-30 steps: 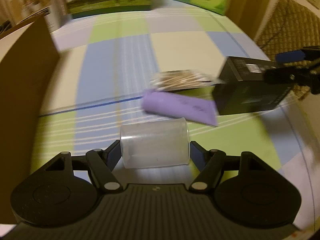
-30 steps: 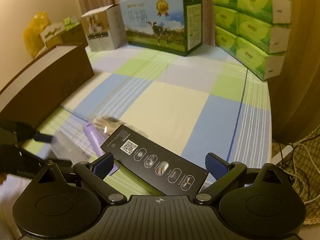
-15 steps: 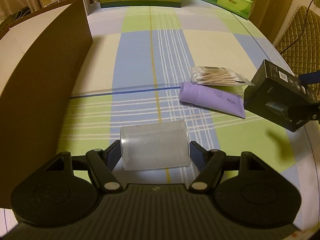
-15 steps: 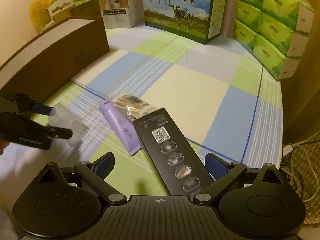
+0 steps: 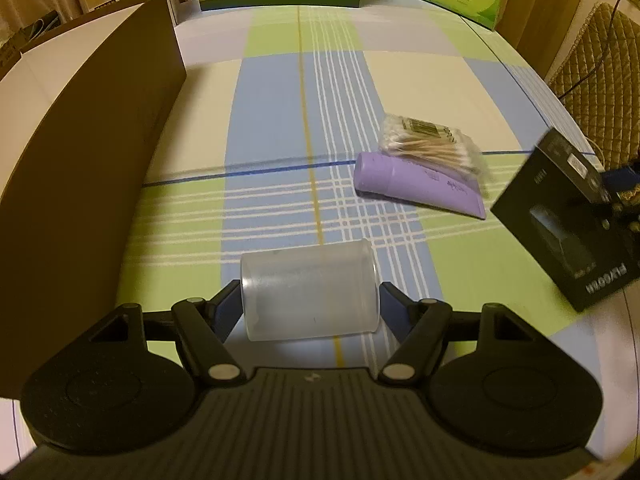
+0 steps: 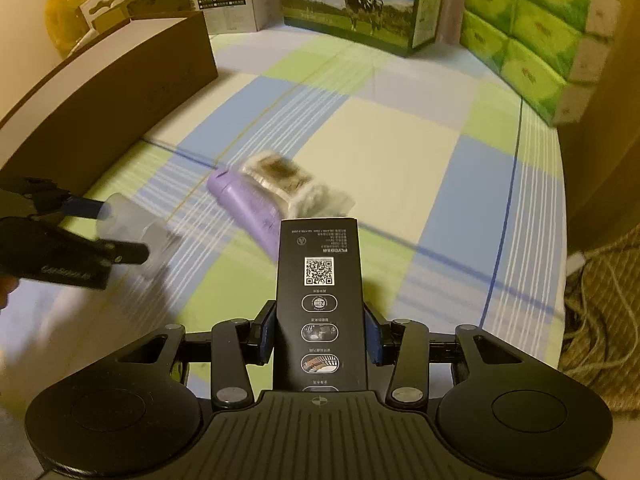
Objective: Organize objects
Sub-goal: 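Grasp the clear plastic cup with the left tool while the right tool grasps the black FLYCO box, then carry the plastic cup toward the box while the right tool carries the black box there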
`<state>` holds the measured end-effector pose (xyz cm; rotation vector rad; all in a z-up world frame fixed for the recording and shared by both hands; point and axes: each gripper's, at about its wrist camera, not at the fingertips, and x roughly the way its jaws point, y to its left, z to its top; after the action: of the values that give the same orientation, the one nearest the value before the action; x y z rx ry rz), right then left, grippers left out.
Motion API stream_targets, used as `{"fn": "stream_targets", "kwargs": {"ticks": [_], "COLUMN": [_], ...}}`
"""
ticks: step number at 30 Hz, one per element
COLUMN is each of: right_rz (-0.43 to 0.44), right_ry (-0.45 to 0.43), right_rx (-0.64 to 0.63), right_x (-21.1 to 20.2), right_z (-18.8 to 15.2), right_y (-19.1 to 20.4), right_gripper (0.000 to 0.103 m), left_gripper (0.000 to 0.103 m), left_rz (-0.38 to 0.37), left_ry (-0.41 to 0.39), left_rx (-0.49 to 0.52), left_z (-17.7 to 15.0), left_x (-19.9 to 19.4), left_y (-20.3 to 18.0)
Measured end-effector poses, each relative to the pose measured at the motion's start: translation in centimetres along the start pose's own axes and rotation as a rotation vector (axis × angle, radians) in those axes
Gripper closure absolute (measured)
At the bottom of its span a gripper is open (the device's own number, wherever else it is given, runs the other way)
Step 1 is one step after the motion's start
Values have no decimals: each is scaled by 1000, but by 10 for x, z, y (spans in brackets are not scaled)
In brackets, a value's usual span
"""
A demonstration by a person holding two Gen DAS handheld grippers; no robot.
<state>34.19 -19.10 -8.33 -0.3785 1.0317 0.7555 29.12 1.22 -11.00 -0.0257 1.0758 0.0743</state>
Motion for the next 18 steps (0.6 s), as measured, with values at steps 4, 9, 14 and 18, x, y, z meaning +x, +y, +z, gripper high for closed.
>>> {"fn": "stream_targets", "kwargs": {"ticks": [4,9,14,18], "right_rz": [18,45,65,48], "right_ry": [13,22,22,20], "right_rx": [18,31,29,49], "right_x": [-11,-23,-26,-23], "right_z": [-17,-37,-44,-43], "right_y": [9,30,51,56], "right_gripper": [62,62,62,62], "left_gripper": [34,34,34,34], "left_rz": [-6,-11,-21,-28], "left_ry": [0,-4,-8,-13], "left_rx": [0,1,4,2], "left_z": [-4,-9,-16,-23], "left_x": [-4,-9,-18,-25], "left_y": [0,-1,-2,-1]}}
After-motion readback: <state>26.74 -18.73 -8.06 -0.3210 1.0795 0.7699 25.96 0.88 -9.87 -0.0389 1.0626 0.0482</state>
